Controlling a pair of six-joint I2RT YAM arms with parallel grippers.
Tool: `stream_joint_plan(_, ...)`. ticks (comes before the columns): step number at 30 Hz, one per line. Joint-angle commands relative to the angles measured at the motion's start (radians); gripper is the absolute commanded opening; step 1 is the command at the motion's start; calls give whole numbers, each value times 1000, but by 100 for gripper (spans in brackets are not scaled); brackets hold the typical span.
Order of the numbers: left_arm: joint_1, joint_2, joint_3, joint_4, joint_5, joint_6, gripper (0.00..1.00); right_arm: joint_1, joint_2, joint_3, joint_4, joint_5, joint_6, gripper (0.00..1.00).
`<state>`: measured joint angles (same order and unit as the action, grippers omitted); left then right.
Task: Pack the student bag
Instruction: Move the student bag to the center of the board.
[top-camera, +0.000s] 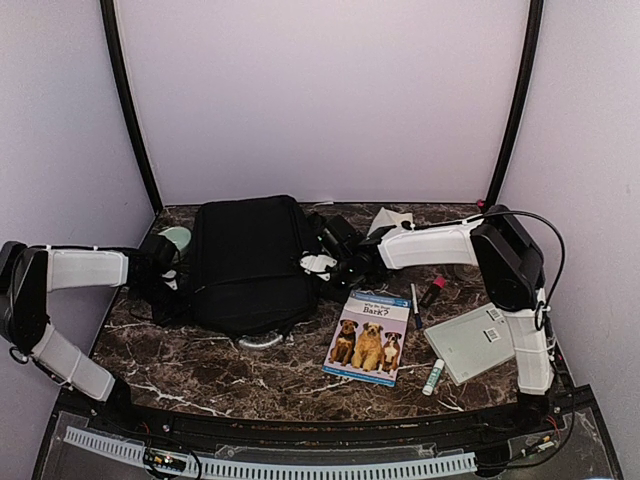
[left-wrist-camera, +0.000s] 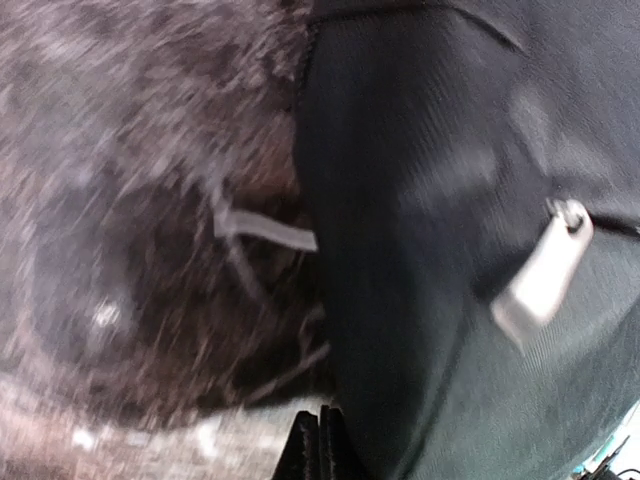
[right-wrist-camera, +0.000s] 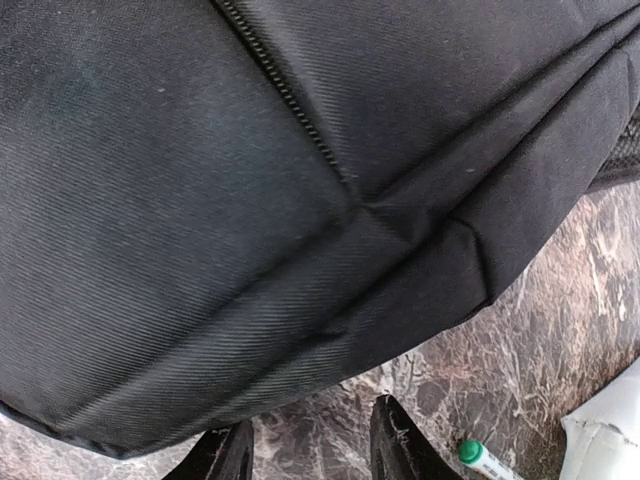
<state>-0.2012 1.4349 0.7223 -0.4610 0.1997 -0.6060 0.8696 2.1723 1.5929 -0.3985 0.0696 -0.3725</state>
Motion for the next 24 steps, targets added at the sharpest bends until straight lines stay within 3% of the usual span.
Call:
stream_joint_plan(1, -6, 67, 39, 108, 42, -6, 0, 10, -15, -2, 27, 13, 25, 41)
stream_joint_plan(7, -23, 101, 60, 138, 77, -11, 0, 1, -35, -32, 40, 35, 17, 41)
stream_joint_plan(10, -28, 75, 92, 46, 48, -8, 0, -9, -74, -32, -5, 37, 20, 42)
stream_joint_plan(14, -28, -74, 123, -96, 22, -36, 0, -28, -238, -140, -37, 59, -5, 45)
stream_joint_plan(16, -30, -149, 158, -171, 26, -68, 11, -42, -339, -221, -33, 94, -21, 51)
stream_joint_plan(19, -47, -237, 232, -288, -9, -99, 40, -72, -481, -325, -50, 110, -36, 59)
stream_joint_plan(24, -109, -247, 300, -220, 151, -67, 57, -115, -661, -461, -150, 40, -45, 60)
